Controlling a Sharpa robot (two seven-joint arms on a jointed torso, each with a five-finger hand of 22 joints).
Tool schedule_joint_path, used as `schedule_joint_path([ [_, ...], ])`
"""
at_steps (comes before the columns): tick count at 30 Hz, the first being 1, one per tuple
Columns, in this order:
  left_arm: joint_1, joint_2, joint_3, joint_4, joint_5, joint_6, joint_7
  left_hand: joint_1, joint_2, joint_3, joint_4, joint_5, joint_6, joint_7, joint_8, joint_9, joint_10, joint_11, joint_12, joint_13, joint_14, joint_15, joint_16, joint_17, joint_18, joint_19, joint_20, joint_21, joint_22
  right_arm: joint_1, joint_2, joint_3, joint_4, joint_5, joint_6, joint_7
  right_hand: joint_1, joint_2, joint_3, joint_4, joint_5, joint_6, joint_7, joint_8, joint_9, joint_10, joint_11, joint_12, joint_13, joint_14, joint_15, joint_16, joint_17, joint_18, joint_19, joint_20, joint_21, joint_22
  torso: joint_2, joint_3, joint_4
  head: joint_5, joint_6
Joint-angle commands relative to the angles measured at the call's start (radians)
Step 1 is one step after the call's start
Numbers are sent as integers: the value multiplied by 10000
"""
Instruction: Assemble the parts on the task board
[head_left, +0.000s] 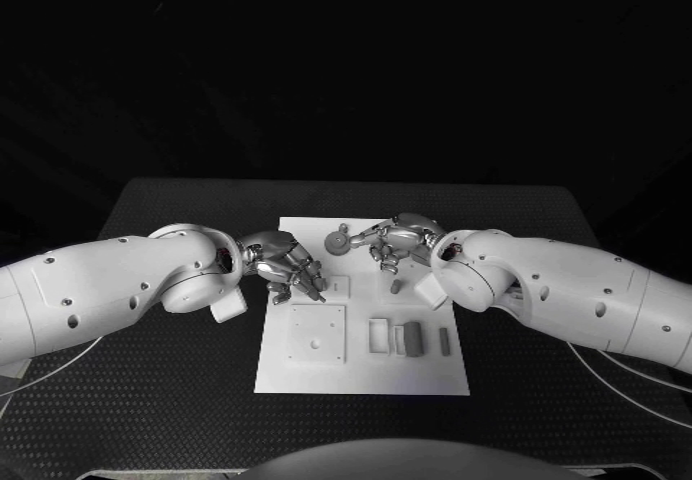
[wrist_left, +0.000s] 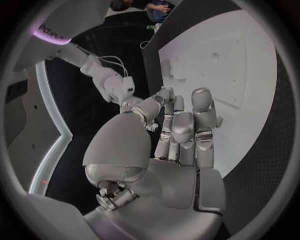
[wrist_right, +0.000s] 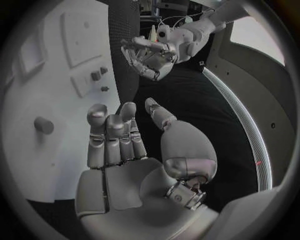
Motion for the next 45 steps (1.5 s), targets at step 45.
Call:
schedule_joint_path([
  [45, -381, 940, -16, 1312, -11938, -1240, -23, 317, -324, 284, 51, 5, 230, -93, 6, 145, 1068, -224, -26, 257, -168, -244, 327, -185, 562, 141, -6, 68, 169, 530, 278, 3, -1383, -685, 203, 1349, -17, 53, 23, -66, -21, -52, 110, 5, -18, -13, -49, 0, 14, 20, -30, -33, 19, 795, 21, -42, 0, 13, 4, 20, -3, -106, -108],
])
